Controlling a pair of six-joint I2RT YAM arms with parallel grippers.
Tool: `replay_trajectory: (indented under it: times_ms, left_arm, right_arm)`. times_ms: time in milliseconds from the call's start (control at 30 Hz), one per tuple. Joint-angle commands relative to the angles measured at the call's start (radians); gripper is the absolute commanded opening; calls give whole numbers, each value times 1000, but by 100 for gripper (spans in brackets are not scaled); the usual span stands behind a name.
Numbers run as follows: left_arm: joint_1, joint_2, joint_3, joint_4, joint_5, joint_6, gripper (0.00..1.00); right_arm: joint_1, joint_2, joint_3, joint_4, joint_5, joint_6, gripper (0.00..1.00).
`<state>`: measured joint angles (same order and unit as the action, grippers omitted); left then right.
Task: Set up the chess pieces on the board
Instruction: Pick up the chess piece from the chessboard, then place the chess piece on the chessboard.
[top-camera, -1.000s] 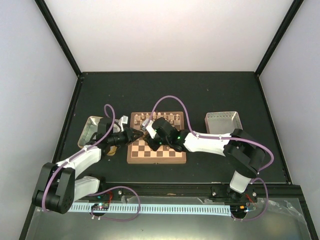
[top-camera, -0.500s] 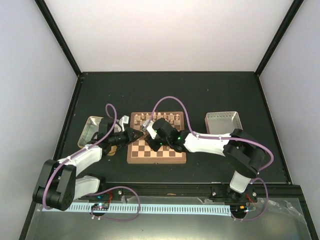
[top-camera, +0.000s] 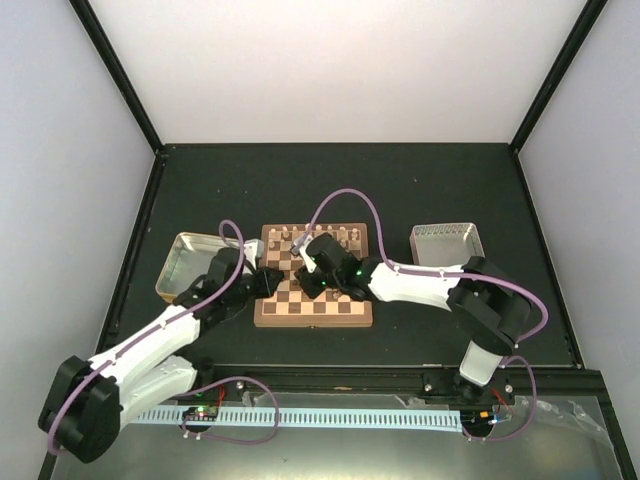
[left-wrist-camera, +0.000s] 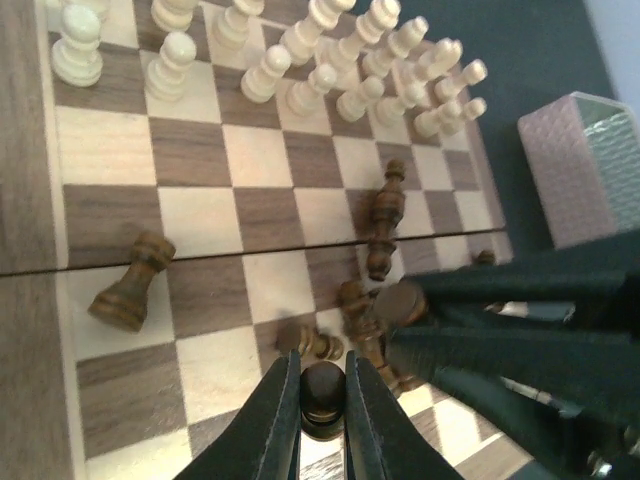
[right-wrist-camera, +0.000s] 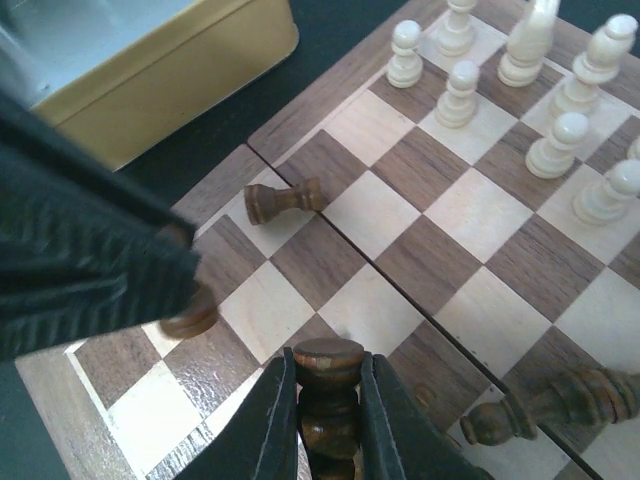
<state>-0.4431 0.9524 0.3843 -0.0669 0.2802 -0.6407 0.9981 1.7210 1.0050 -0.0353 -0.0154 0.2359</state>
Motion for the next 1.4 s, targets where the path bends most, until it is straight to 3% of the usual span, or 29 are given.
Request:
replay_trajectory:
  times_ms: [0, 267, 633, 800, 933, 1033, 1200, 1367]
  left_arm:
    - [-126, -51, 4, -122, -343, 26, 1]
    - [-322, -80, -62, -195, -627, -57, 1]
    - [-376, -20, -99, -159, -689, -122, 6]
    - [-376, -22, -91, -163, -666, -123, 21]
    - [-377, -71, -73, -188, -650, -122, 45]
    - [-375, -115, -37, -238, -661, -126, 56]
    - [-358, -201, 8, -273, -696, -123, 69]
    - [-312, -261, 48, -275, -644, -101, 74]
  right_arm:
    - [-27, -26, 22, -22, 14, 95, 11]
    - [-47, -34, 7, -18, -41, 145, 11]
    - [-52, -41, 7, -17, -58, 152, 11]
    - [-57, -44, 7, -17, -64, 155, 12]
    - [-61, -54, 1, -17, -73, 160, 12]
    - [-66, -64, -1, -17, -83, 167, 12]
    - [-76, -78, -2, -15, -126, 185, 12]
    - [-95, -87, -10, 9, -202, 219, 12]
